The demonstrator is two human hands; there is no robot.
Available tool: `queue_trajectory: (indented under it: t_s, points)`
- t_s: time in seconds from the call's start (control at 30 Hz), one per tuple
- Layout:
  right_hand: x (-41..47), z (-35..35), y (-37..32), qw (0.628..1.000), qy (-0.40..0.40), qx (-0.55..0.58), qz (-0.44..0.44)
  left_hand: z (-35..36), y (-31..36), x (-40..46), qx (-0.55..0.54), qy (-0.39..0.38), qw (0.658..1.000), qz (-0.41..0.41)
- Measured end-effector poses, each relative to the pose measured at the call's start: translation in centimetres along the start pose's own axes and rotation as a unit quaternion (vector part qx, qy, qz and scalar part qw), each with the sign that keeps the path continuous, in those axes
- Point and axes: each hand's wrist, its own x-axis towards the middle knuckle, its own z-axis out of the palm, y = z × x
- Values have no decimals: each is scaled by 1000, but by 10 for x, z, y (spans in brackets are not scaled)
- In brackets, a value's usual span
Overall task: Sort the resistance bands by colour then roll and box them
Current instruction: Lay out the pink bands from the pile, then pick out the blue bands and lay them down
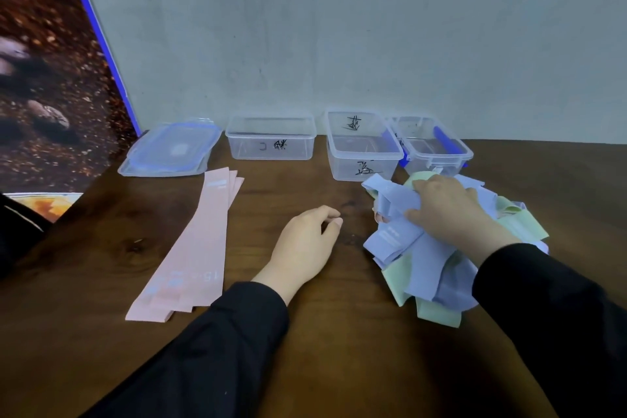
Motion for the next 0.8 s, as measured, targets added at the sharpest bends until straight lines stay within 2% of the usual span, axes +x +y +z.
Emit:
queue_trajectory:
  t_s: [0.23,0.37,0.47,0.6,0.73,0.8]
  points:
    - [4,-18,-3,997,19,79,11,-1,0,0,-29,-2,1000,2]
    - [-7,-33,-14,985,85,136,-65,-10,8,1,-159,3,987,-4]
    - [-22,-51,-29,960,94,247,-93,-26,24,4,-251,14,968,26]
    - [-30,-71,-45,950,75,284,-109,-52,54,8,-265,19,960,89]
    - [-31,-73,-64,906,63,400,-127,-76,69,2,-247,86,952,156]
    - [-35,-68,-78,871,56,471,-126,-85,72,0,-265,115,946,144]
